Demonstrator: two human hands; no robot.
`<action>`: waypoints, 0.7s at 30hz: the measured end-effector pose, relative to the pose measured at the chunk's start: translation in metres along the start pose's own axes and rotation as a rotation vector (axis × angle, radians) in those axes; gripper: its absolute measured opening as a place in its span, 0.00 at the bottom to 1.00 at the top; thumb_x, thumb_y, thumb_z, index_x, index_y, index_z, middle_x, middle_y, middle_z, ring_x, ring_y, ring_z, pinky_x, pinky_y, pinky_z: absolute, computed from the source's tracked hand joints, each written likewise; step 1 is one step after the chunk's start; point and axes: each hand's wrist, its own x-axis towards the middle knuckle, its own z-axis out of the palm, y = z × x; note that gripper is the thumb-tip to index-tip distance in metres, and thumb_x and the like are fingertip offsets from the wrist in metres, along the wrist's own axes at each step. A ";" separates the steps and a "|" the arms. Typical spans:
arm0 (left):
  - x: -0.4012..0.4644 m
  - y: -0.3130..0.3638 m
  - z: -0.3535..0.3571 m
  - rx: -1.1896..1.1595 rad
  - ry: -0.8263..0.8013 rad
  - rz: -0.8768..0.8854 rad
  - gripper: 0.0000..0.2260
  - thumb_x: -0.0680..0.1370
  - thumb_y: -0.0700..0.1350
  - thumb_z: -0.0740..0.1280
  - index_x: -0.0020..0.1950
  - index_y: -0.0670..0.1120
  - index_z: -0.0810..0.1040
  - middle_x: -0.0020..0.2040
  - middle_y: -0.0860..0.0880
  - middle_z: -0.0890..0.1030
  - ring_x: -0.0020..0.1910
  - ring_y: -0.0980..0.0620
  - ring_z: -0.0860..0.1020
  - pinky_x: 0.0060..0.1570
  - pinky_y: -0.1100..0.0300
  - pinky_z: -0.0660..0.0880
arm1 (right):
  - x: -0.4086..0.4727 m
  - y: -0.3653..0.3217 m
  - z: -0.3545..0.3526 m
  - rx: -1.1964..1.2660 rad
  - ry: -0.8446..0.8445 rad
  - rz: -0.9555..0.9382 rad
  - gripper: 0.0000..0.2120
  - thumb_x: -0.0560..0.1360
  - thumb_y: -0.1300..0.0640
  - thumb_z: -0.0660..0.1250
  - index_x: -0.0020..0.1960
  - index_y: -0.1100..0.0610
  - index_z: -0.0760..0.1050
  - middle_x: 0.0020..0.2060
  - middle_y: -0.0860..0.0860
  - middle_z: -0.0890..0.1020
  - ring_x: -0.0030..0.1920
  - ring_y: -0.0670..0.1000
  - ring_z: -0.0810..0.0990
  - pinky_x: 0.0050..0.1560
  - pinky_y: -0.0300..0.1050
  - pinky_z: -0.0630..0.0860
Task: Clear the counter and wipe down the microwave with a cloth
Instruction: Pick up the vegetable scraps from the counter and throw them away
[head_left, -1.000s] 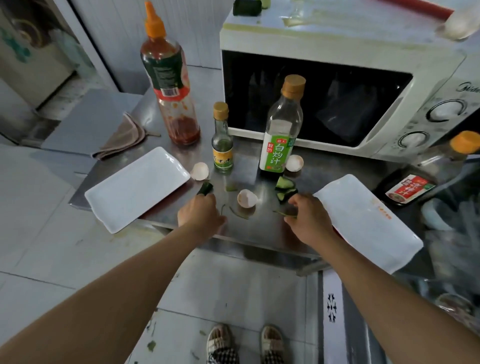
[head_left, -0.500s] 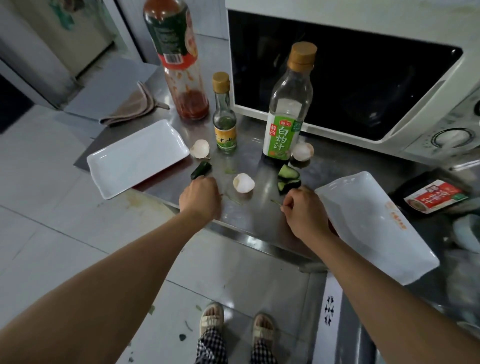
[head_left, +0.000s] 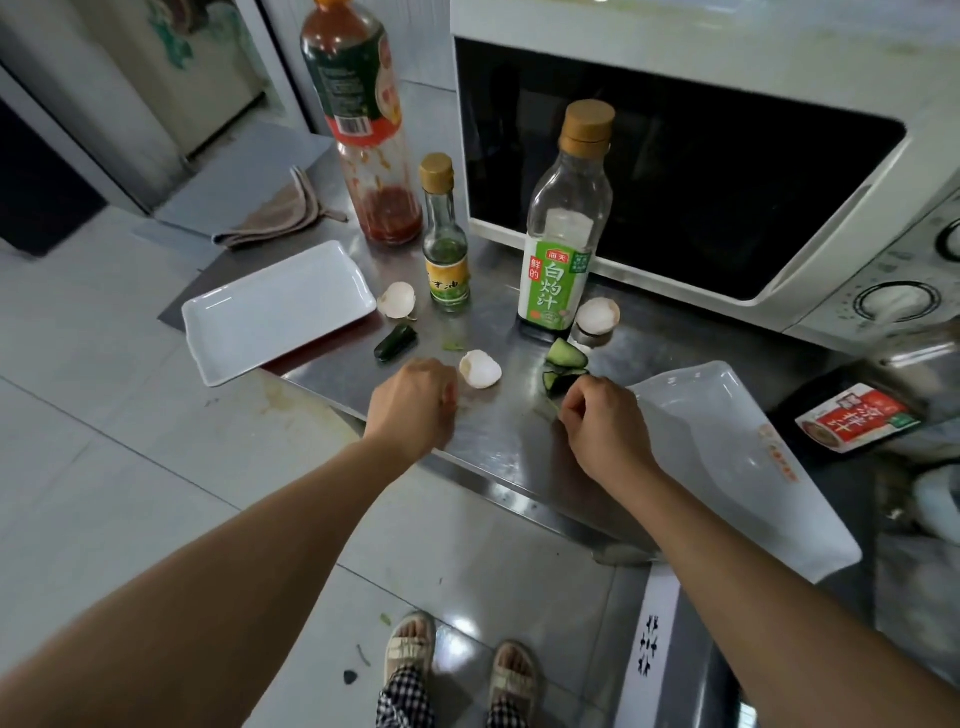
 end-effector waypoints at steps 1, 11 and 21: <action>0.000 0.000 0.001 0.023 0.004 0.002 0.07 0.69 0.35 0.66 0.44 0.44 0.78 0.48 0.48 0.78 0.48 0.45 0.77 0.37 0.57 0.70 | -0.001 0.000 0.000 0.008 0.003 -0.008 0.04 0.75 0.63 0.62 0.44 0.61 0.76 0.46 0.58 0.80 0.48 0.59 0.77 0.46 0.47 0.71; 0.005 -0.007 0.001 0.069 -0.053 0.006 0.09 0.70 0.38 0.65 0.49 0.46 0.74 0.47 0.47 0.78 0.47 0.43 0.77 0.39 0.56 0.70 | 0.005 -0.015 0.003 0.070 0.041 -0.037 0.05 0.75 0.62 0.64 0.42 0.62 0.76 0.41 0.57 0.81 0.44 0.58 0.78 0.46 0.52 0.76; 0.023 -0.022 -0.014 -0.010 0.007 0.003 0.04 0.72 0.39 0.63 0.45 0.46 0.75 0.45 0.48 0.77 0.45 0.44 0.77 0.37 0.57 0.70 | 0.017 -0.034 -0.003 0.085 0.048 -0.042 0.04 0.75 0.63 0.65 0.40 0.60 0.73 0.40 0.56 0.80 0.43 0.57 0.78 0.45 0.51 0.76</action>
